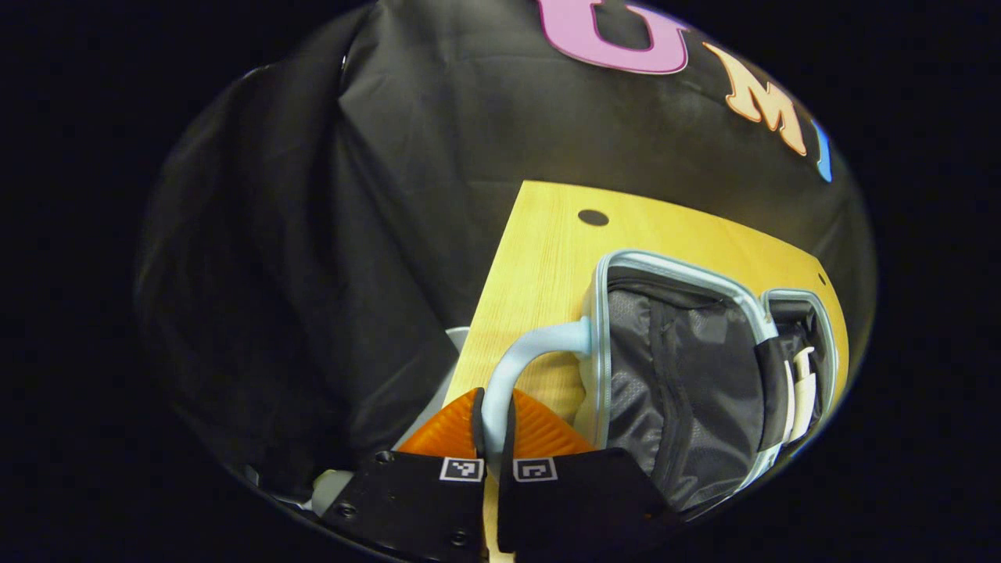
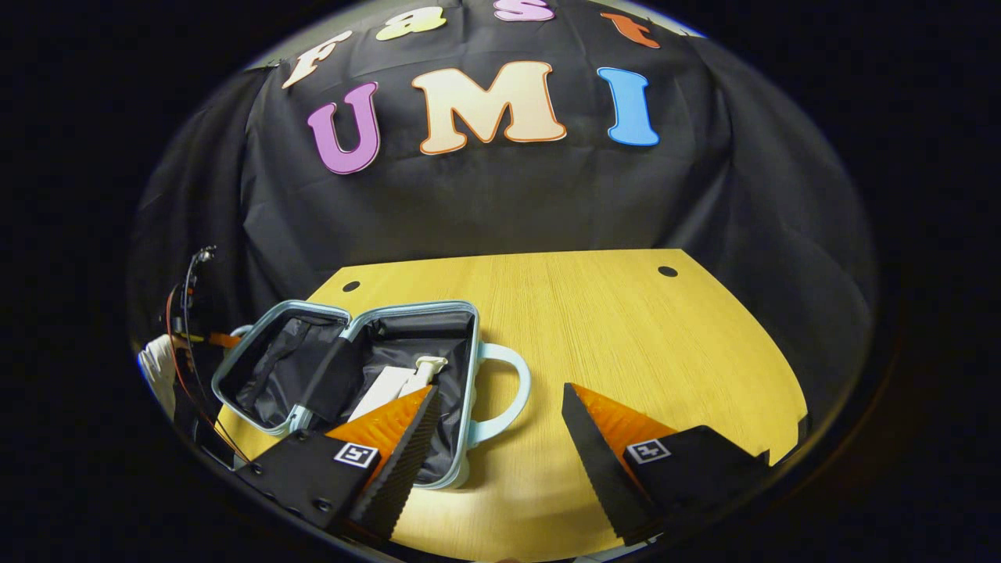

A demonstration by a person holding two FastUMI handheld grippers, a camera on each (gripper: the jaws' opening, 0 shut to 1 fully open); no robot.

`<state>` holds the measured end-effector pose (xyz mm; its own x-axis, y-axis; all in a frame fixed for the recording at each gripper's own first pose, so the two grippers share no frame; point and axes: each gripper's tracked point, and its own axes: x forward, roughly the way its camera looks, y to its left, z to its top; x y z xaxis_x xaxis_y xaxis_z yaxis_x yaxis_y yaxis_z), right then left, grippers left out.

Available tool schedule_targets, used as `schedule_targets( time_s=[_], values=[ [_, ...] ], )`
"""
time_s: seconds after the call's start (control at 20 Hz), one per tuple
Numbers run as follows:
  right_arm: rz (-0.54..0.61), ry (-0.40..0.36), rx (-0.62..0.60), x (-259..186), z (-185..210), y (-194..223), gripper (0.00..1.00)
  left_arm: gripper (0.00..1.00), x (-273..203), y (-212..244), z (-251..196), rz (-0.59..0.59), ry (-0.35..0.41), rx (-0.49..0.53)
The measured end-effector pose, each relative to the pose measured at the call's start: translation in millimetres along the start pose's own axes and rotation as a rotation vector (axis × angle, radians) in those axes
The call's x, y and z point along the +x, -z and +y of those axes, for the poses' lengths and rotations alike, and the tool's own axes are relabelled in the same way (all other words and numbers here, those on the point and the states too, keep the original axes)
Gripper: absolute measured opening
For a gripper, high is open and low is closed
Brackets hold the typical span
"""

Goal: First open the suitcase, pack the skin care products into it, and then close the suitcase.

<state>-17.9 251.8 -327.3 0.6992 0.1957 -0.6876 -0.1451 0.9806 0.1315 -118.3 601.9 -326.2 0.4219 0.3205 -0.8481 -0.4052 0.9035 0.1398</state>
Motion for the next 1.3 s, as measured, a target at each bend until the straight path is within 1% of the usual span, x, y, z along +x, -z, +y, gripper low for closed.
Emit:
schedule_targets(
  time_s=[0.1, 0.25, 0.3, 0.45, 0.55, 0.8, 0.9, 1.0, 1.1, 1.2, 1.3],
  values=[
    [0.008, -0.023, 0.014, 3, -3, 4, 0.98, 0.0, -24, -17, -9, -0.024, 0.001, -0.027],
    [0.014, -0.055, 0.033, 4, -14, 7, 0.99, 0.0, -72, -44, -28, -0.074, 0.014, -0.024],
    [0.014, -0.065, 0.042, 4, -19, 8, 0.98, 0.0, -84, -54, -38, -0.086, 0.027, -0.009],
    [0.023, -0.089, 0.072, 4, -37, 11, 0.98, 0.0, -123, -76, -73, -0.131, 0.049, 0.032],
    [0.019, -0.102, 0.098, 3, -49, 9, 0.99, 0.0, -144, -85, -98, -0.146, 0.067, 0.023],
    [-0.002, -0.117, 0.111, -10, -82, 4, 0.97, 0.01, -183, -101, -159, -0.212, 0.089, 0.016],
    [0.001, -0.12, 0.118, -14, -99, 5, 0.97, 0.0, -196, -109, -192, -0.25, 0.123, 0.022],
    [-0.001, -0.122, 0.129, -17, -117, 7, 0.97, 0.0, -215, -118, -233, -0.276, 0.187, 0.023],
    [-0.008, -0.119, 0.135, -23, -132, 7, 0.97, 0.0, -222, -120, -270, -0.279, 0.232, 0.039],
    [-0.015, -0.111, 0.143, -28, -149, 6, 0.99, 0.0, -219, -116, -298, -0.265, 0.24, 0.076],
    [-0.024, -0.095, 0.151, -34, -167, 5, 0.97, 0.0, -216, -113, -325, -0.268, 0.277, 0.083]
  ],
)
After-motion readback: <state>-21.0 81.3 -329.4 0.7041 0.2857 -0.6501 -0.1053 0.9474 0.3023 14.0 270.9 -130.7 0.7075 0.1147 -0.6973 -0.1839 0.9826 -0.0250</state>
